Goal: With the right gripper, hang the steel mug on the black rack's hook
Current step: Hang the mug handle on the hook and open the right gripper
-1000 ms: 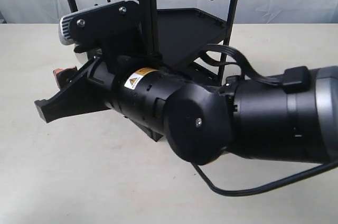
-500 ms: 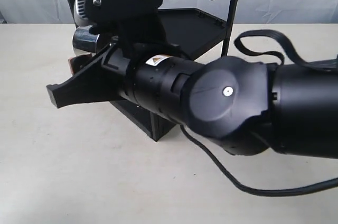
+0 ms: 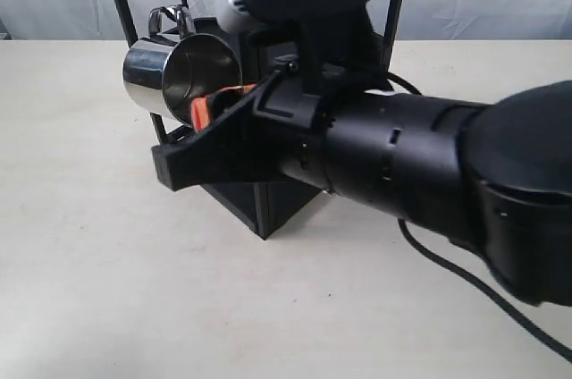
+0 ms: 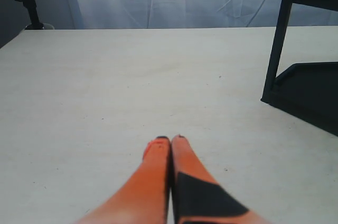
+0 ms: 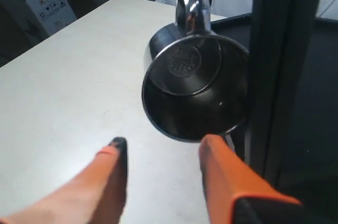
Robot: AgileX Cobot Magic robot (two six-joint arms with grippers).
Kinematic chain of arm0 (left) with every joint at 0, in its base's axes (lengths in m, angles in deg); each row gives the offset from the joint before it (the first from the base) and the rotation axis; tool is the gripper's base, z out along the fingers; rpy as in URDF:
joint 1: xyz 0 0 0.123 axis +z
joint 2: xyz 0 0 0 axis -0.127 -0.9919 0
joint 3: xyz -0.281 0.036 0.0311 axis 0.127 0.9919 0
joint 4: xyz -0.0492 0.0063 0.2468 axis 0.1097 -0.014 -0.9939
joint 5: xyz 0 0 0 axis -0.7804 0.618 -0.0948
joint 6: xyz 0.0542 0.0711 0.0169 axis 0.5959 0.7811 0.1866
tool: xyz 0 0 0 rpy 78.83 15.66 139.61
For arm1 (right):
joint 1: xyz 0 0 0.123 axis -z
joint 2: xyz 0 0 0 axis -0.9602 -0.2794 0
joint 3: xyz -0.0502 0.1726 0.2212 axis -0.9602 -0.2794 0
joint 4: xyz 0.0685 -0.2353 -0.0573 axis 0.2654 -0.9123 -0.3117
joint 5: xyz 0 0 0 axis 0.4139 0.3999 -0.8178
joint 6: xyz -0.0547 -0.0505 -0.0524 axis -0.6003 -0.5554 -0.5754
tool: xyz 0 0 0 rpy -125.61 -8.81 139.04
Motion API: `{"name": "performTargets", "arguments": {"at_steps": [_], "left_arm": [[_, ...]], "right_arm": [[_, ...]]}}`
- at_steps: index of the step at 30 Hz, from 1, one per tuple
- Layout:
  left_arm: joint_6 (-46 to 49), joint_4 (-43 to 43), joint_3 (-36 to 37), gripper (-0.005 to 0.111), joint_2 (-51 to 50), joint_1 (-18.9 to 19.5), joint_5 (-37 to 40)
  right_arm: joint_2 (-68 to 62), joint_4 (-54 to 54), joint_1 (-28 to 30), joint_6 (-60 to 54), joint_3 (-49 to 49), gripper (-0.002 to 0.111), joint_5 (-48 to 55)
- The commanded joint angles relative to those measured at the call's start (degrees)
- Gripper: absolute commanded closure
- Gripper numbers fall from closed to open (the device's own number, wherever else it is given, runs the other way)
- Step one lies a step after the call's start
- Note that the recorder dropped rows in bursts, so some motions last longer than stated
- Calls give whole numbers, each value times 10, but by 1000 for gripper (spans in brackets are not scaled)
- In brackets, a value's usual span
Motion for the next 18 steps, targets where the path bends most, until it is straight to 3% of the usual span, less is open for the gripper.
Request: {"name": "performTargets", "arguments": {"at_steps": [1,3,4,18], "left_arm": [[-3,0,-1,107,-2,-3,-8],[-3,0,-1,107,-2,-3,-8],[-3,0,-1,107,-2,-3,-8],[-3,0,-1,107,-2,-3,-8]], "right_arm": [[56,42,-1,-18,-33,93,65],[73,43,-1,-18,-34,108,81],[78,43,-1,-18,-33,109,82],[109,43,-1,-33,-34,109,19]]}}
